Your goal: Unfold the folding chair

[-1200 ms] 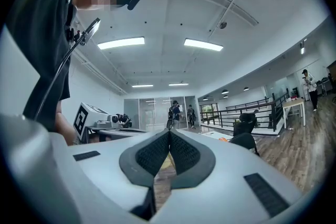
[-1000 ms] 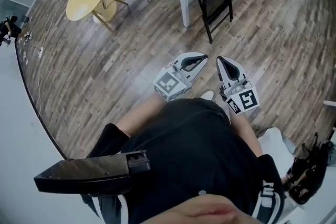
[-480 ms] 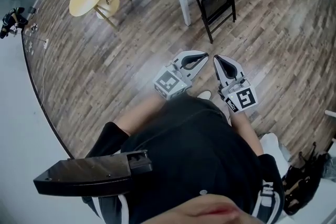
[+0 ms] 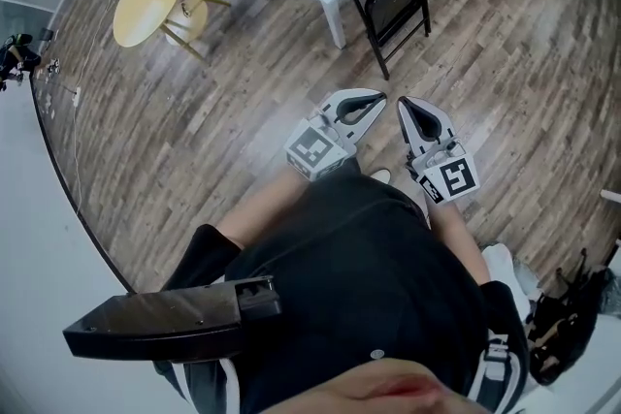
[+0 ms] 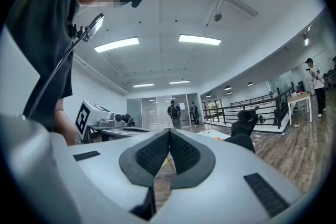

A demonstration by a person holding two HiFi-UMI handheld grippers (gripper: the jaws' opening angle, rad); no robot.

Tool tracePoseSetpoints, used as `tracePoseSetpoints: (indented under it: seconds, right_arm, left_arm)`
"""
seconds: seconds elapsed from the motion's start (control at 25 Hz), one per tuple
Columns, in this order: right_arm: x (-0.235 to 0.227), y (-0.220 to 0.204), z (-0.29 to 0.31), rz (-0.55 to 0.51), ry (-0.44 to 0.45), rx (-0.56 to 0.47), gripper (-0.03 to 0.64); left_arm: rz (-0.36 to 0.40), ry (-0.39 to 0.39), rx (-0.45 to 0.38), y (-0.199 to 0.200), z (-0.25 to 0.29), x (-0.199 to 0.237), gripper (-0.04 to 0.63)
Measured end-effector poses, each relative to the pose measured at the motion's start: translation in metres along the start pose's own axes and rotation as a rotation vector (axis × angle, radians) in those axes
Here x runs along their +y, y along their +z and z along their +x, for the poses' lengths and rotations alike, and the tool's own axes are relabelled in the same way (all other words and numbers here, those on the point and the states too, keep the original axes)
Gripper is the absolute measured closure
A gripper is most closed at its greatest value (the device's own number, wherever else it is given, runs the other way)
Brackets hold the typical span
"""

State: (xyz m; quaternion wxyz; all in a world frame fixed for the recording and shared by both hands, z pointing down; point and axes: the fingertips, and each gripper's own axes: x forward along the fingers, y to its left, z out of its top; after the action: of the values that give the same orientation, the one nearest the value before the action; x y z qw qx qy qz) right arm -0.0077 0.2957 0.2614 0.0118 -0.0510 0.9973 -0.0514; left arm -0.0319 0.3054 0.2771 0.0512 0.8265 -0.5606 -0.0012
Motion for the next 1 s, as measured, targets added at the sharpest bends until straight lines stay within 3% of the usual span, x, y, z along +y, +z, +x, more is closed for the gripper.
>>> tracePoseSetpoints:
  seconds: [0.56, 1.0]
  right_arm:
    - [-0.047, -0.003, 0.135, -0.019, -0.076, 0.056, 0.609]
    - [-0.075, -0.010, 0.185, -0.027, -0.122, 0.069, 0.609]
  left_arm:
    - [0.002, -0.090, -0.035, 0.017, 0.014, 0.145, 0.592]
    - [-0.006, -0.117, -0.027, 0.016, 0.020, 0.202, 0.592]
